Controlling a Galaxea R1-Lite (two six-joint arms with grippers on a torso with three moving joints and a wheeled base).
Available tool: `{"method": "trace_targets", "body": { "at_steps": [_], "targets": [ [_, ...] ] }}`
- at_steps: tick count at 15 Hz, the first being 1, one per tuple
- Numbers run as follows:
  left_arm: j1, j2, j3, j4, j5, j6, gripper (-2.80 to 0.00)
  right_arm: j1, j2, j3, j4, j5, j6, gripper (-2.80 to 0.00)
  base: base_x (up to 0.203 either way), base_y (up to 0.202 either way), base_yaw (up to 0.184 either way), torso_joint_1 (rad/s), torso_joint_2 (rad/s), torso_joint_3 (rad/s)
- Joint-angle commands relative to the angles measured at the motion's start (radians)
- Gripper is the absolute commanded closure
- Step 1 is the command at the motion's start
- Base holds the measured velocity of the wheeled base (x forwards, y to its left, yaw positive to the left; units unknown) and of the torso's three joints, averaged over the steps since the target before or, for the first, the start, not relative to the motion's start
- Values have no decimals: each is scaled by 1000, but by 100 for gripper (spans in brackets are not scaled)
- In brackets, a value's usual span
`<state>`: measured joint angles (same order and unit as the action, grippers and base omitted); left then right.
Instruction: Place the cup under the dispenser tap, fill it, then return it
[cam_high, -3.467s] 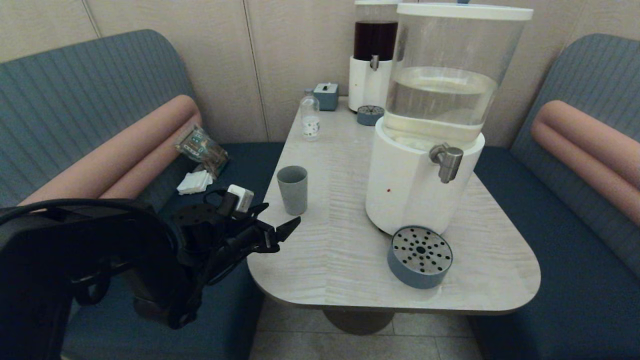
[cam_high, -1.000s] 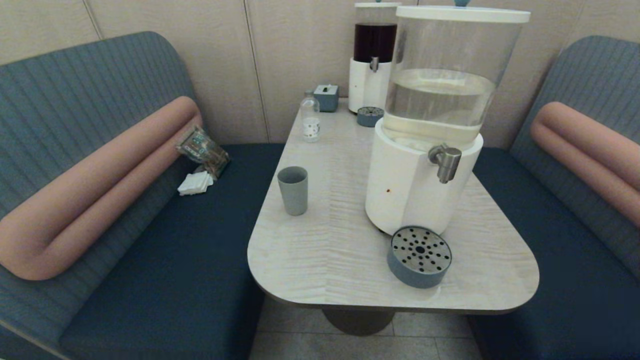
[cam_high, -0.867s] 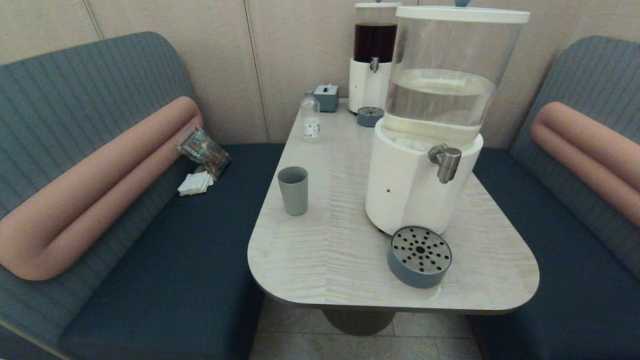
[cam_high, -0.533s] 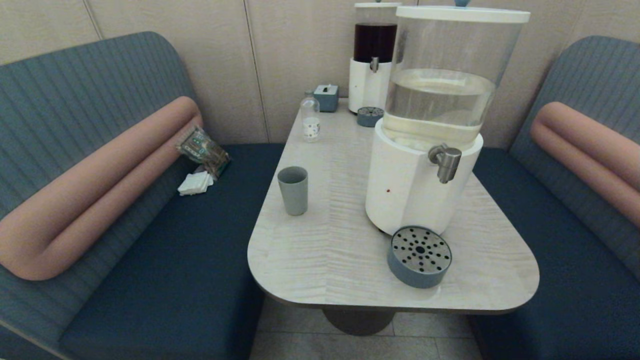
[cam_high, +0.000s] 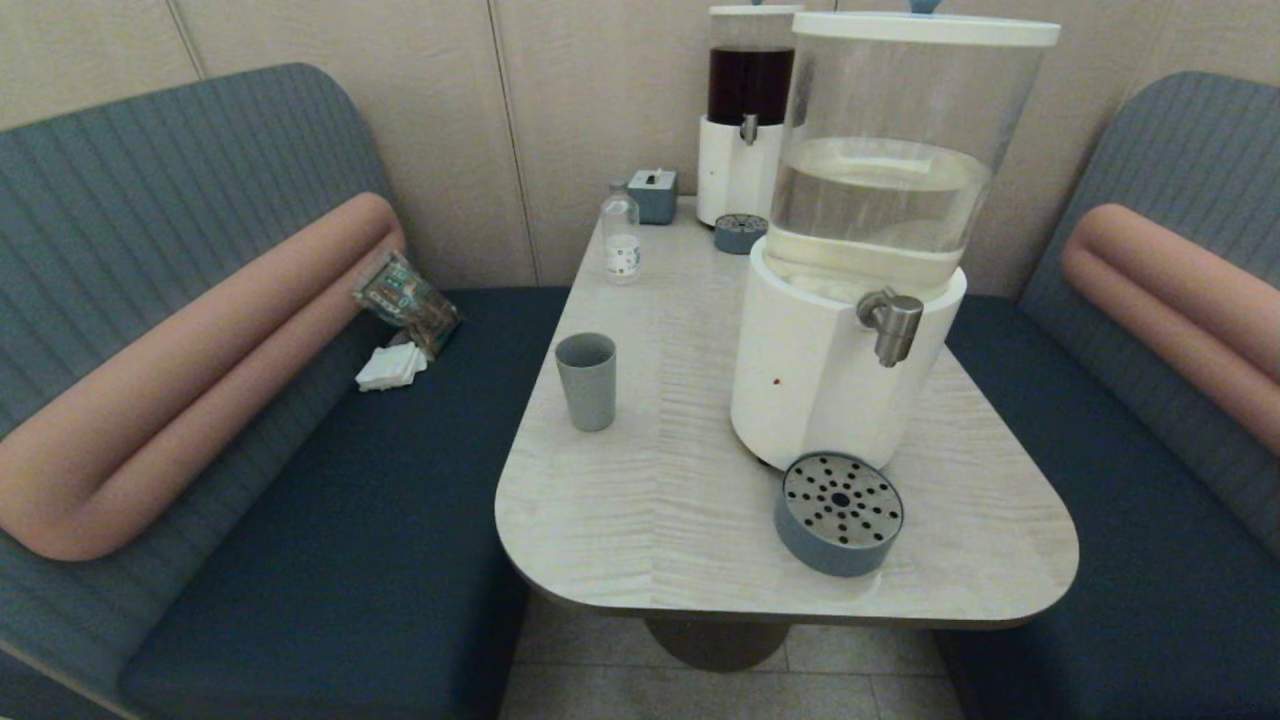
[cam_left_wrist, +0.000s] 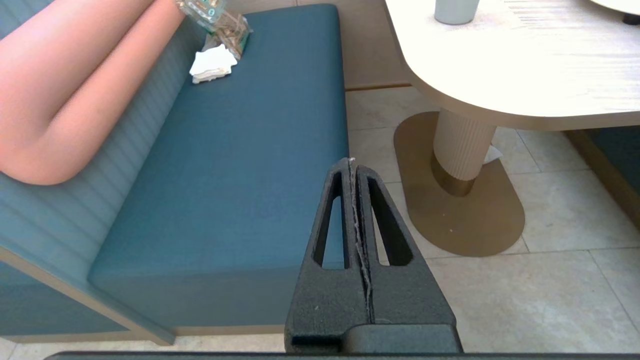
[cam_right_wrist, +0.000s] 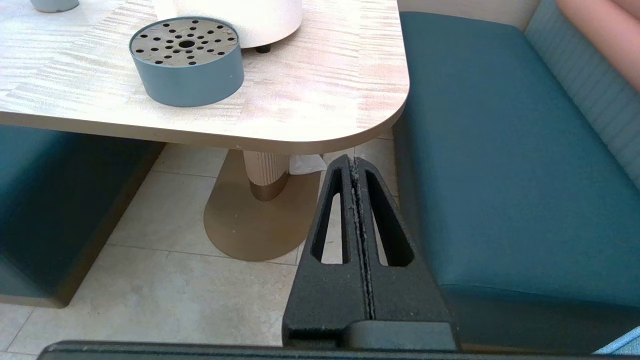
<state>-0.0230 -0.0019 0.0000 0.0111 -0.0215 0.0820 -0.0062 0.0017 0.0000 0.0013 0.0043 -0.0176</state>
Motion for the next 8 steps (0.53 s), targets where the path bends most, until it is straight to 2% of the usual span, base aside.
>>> {"method": "trace_targets", "body": {
  "at_steps": [1, 8],
  "targets": [
    [0, -1, 0, 0, 0, -1, 0, 0, 1, 2, 0, 0, -1, 0, 0, 0, 0, 0, 0, 0],
    [0, -1, 0, 0, 0, 0, 0, 0, 1, 2, -1, 0, 9, 0, 0, 0, 0, 0, 0, 0]
  ]
}}
